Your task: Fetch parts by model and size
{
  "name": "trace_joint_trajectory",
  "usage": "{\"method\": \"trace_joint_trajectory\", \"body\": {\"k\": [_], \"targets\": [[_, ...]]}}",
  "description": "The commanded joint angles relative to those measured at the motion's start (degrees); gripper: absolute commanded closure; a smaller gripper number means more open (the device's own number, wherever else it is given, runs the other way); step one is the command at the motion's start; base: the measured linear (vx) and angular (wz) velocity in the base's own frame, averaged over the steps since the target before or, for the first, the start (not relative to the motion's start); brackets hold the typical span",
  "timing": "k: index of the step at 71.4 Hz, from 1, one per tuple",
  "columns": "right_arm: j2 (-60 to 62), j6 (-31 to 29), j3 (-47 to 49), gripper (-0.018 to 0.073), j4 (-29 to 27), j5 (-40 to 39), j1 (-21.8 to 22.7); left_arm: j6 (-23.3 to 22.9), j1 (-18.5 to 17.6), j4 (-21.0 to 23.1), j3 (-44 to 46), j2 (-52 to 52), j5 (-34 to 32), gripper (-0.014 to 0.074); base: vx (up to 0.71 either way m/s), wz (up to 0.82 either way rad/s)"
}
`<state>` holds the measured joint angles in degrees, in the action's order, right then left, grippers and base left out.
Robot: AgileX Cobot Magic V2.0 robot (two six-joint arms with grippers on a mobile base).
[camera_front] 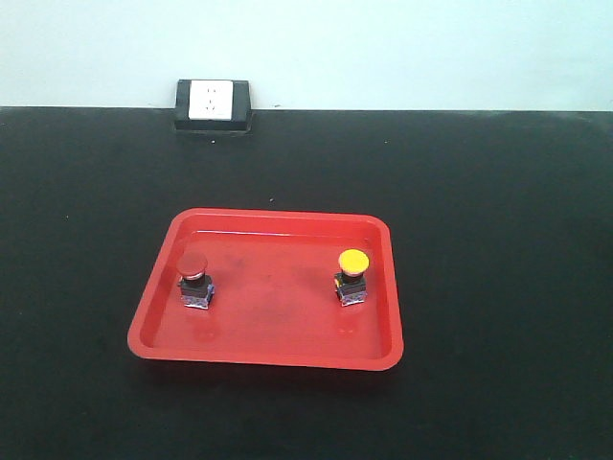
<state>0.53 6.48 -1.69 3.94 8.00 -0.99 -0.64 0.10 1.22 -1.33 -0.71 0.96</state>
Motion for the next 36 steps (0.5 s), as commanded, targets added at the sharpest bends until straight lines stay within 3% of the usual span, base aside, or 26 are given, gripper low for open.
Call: {"method": "trace_joint_trajectory", "body": {"k": [1,25,36], "targets": [[0.66,-0.66,-0.30,0.0569,0.79,-4.48,0.01,-0.38,-0.08,0.16,0.66,-0.72,-4.48,0.0604,0.00,0.00],[0.66,-7.45,-0.30,0.0569,-0.39,-5.49,0.01,-0.38,-0.08,0.16,0.66,-0.72,-4.48,0.0604,0.00,0.00],[0.66,-7.46,-0.30,0.0569,-0.45,-5.44,0.01,-0.38,-0.08,0.16,0.66,-0.72,-4.48,0.0604,0.00,0.00]]}}
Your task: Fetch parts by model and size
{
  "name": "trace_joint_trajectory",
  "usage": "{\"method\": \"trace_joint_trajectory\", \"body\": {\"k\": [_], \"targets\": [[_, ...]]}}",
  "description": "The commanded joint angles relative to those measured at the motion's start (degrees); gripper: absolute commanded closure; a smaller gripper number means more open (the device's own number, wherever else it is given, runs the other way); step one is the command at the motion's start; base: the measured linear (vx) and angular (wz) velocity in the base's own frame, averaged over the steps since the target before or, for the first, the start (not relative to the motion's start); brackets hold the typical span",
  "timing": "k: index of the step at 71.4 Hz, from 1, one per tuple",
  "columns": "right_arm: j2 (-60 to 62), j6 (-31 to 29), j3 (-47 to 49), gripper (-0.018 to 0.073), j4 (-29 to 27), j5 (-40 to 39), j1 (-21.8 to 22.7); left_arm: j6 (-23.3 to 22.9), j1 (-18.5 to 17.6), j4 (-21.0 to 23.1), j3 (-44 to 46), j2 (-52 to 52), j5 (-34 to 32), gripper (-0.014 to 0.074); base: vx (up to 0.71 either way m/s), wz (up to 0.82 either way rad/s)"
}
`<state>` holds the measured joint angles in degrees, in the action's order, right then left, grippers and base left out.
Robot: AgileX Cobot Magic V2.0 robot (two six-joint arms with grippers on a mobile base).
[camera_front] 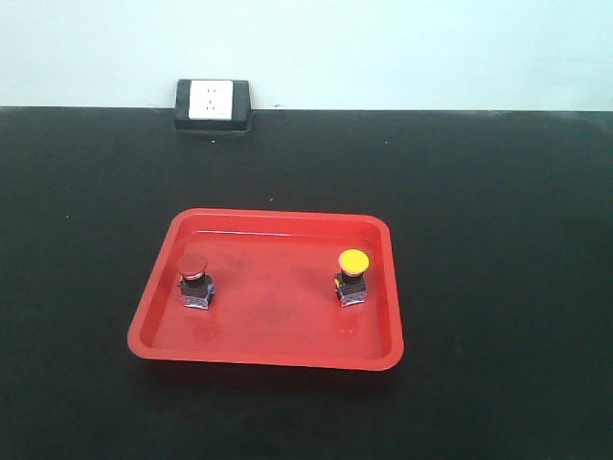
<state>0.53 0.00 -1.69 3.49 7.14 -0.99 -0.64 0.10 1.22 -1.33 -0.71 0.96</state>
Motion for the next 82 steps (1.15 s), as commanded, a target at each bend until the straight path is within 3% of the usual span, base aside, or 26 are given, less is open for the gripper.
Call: {"method": "trace_joint_trajectory", "body": {"k": [1,82], "targets": [[0.66,-0.98,-0.30,0.0569,-0.01,-4.52,0.01,-0.38,-0.08,0.16,0.66,-0.72,-4.48,0.0604,0.00,0.00],[0.66,-0.98,-0.30,0.0569,-0.01,-4.52,0.01,-0.38,-0.08,0.16,0.66,-0.72,-4.48,0.0604,0.00,0.00]]}}
